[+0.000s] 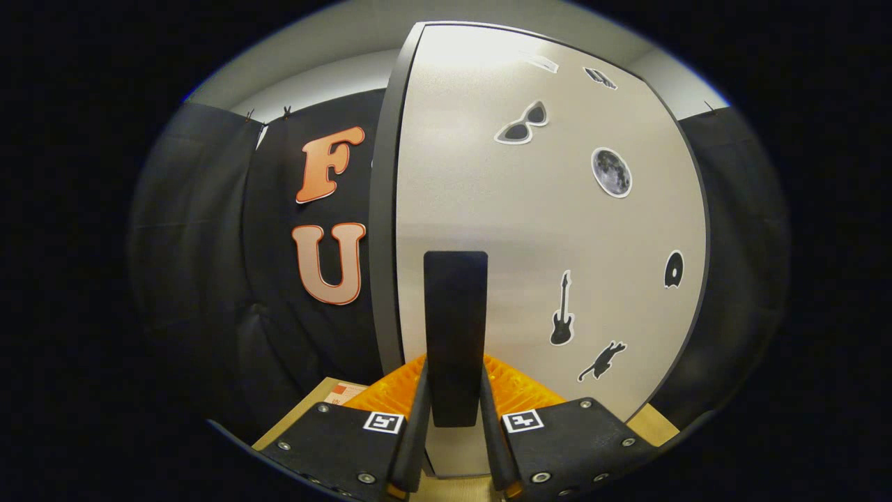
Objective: Open the shoe cabinet door, grab the shoes and put them into the shoe cabinet, then close the shoe cabinet door.
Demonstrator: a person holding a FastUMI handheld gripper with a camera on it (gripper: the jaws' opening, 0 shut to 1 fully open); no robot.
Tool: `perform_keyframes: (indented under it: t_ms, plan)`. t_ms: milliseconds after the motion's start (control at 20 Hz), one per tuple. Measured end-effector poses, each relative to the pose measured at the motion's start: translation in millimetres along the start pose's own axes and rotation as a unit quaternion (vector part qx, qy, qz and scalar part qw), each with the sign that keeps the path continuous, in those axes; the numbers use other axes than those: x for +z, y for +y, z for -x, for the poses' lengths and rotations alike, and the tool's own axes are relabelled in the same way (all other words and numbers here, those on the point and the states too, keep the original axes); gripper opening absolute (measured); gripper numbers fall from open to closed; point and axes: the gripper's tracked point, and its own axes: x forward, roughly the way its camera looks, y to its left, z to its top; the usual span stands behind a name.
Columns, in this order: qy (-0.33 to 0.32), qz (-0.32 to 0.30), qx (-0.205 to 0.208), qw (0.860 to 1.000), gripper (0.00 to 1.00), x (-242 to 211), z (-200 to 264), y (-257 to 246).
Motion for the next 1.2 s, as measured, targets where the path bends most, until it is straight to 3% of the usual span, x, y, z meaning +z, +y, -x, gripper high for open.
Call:
perform_keyframes:
  t_ms: [600, 950, 1200]
  plan:
    - [0.015, -0.005, 0.041, 0.999, 0.24, -1, 21, -1]
    - [-0.001, -0.021, 0.053, 0.998, 0.22, 2, 56, -18]
    - [-0.006, 0.002, 0.050, 0.999, 0.23, -1, 85, -39]
